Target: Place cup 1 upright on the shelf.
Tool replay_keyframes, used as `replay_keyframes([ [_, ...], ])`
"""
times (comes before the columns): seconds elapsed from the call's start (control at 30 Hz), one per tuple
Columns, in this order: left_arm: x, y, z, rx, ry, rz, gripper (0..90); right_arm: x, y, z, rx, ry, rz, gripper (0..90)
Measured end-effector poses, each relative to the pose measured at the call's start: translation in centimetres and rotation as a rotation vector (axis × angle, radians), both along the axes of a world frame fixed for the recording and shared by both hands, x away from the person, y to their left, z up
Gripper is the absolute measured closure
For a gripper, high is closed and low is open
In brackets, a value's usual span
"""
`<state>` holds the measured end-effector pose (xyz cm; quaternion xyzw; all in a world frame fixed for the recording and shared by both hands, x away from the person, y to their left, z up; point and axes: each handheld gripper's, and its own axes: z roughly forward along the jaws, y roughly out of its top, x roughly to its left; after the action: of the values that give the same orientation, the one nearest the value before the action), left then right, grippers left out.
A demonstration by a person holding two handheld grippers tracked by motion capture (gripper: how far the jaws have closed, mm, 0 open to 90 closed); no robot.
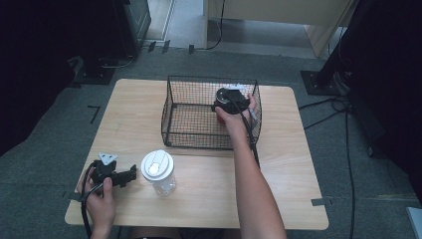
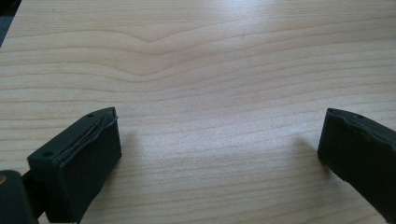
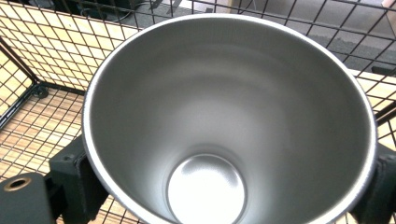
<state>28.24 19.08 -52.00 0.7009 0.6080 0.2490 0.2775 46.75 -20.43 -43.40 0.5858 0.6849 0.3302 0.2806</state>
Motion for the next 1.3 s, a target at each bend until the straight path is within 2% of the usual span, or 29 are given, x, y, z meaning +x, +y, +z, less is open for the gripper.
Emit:
replay_keyframes([
  [0.1, 0.0, 0.0, 0.0, 0.0, 0.0, 0.0, 0.0, -0.1, -0.2, -0.1, 0.024, -0.001, -0.017, 7.0],
  [0.3, 0.0, 0.0, 0.0, 0.0, 0.0, 0.0, 0.0, -0.1, -0.3, 0.1, 0.031, -0.013, -0.037, 6.7],
  [0.5, 0.0, 0.0, 0.0, 0.0, 0.0, 0.0, 0.0, -0.4, -0.4, 0.4, 0.043, -0.041, -0.017, 6.8],
  [0.73, 0.0, 0.0, 0.0, 0.0, 0.0, 0.0, 0.0, -0.5, -0.3, 0.4, 0.048, -0.058, -0.028, 6.7],
  [0.9, 0.0, 0.0, 0.0, 0.0, 0.0, 0.0, 0.0, -0.6, -0.2, 0.5, 0.031, -0.066, -0.015, 6.5],
  [1.03, 0.0, 0.0, 0.0, 0.0, 0.0, 0.0, 0.0, -0.6, 0.0, 0.6, 0.002, -0.072, -0.036, 5.3],
  [1.17, 0.0, 0.0, 0.0, 0.0, 0.0, 0.0, 0.0, -0.6, 0.0, 1.0, 0.017, -0.082, -0.058, 4.3],
  [1.3, 0.0, 0.0, 0.0, 0.0, 0.0, 0.0, 0.0, -0.6, 0.1, 1.4, 0.02, -0.09, -0.055, 3.8],
])
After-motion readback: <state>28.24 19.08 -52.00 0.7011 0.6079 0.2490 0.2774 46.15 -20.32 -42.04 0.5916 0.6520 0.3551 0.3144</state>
